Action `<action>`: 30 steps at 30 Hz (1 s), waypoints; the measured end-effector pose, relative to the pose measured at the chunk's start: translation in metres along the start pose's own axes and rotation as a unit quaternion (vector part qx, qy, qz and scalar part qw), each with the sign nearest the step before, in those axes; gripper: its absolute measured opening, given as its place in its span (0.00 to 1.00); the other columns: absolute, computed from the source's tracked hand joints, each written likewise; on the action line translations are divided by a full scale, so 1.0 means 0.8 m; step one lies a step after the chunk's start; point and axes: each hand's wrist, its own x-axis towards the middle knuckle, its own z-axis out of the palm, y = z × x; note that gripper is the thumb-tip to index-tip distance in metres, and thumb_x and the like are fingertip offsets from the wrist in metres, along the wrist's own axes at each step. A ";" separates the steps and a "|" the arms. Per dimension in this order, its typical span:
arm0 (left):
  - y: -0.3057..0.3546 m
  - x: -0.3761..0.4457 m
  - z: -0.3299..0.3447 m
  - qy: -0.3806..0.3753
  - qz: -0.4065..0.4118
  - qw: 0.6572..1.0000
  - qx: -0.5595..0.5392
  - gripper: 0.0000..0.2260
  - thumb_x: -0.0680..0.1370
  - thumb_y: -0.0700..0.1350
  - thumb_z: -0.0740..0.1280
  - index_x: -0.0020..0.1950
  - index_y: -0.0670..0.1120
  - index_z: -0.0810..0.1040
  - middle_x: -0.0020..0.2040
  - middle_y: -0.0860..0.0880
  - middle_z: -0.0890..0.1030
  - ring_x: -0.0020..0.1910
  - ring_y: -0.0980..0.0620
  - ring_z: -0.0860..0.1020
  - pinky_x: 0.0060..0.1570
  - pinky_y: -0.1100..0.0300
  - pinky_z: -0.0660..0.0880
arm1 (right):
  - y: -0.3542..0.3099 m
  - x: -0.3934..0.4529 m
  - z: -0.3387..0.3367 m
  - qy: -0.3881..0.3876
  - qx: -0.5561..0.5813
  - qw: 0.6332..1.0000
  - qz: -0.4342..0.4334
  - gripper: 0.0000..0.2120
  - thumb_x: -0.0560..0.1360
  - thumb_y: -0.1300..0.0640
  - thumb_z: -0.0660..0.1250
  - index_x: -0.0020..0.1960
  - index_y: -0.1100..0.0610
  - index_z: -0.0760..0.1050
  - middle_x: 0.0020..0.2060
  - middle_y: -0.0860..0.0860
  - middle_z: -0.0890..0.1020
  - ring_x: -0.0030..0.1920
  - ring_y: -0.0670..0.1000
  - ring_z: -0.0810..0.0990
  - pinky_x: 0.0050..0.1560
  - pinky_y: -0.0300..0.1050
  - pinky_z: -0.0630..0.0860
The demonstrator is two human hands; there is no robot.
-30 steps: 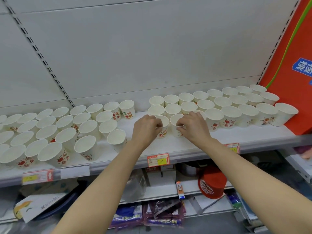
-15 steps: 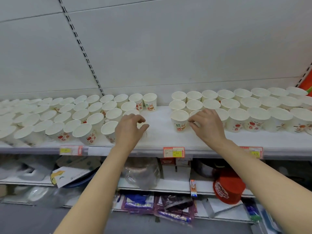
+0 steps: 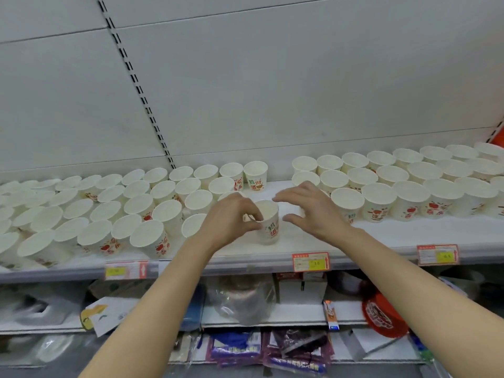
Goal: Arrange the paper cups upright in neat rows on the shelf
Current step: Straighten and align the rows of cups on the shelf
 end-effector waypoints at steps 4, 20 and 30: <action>-0.030 0.036 -0.009 -0.006 0.090 0.996 -0.025 0.06 0.70 0.50 0.78 0.45 0.54 0.85 0.46 0.58 0.84 0.47 0.55 0.75 0.47 0.52 0.75 | 0.000 0.016 -0.001 0.009 0.003 0.998 0.055 0.07 0.68 0.53 0.75 0.46 0.46 0.82 0.42 0.35 0.78 0.50 0.46 0.71 0.45 0.51 0.75; -0.084 0.175 0.005 -0.044 -0.025 0.993 0.109 0.14 0.75 0.45 0.70 0.60 0.53 0.80 0.58 0.52 0.79 0.57 0.49 0.77 0.50 0.57 0.73 | -0.002 0.019 0.003 0.068 -0.068 0.989 0.115 0.07 0.65 0.59 0.78 0.40 0.51 0.82 0.35 0.45 0.83 0.40 0.54 0.77 0.41 0.50 0.72; -0.041 0.214 0.047 -0.015 -0.023 0.994 0.103 0.06 0.74 0.43 0.68 0.46 0.52 0.84 0.45 0.49 0.83 0.46 0.46 0.79 0.38 0.59 0.71 | 0.008 0.015 0.006 0.056 -0.115 0.990 0.064 0.06 0.65 0.59 0.77 0.39 0.52 0.82 0.35 0.46 0.83 0.38 0.54 0.77 0.38 0.47 0.68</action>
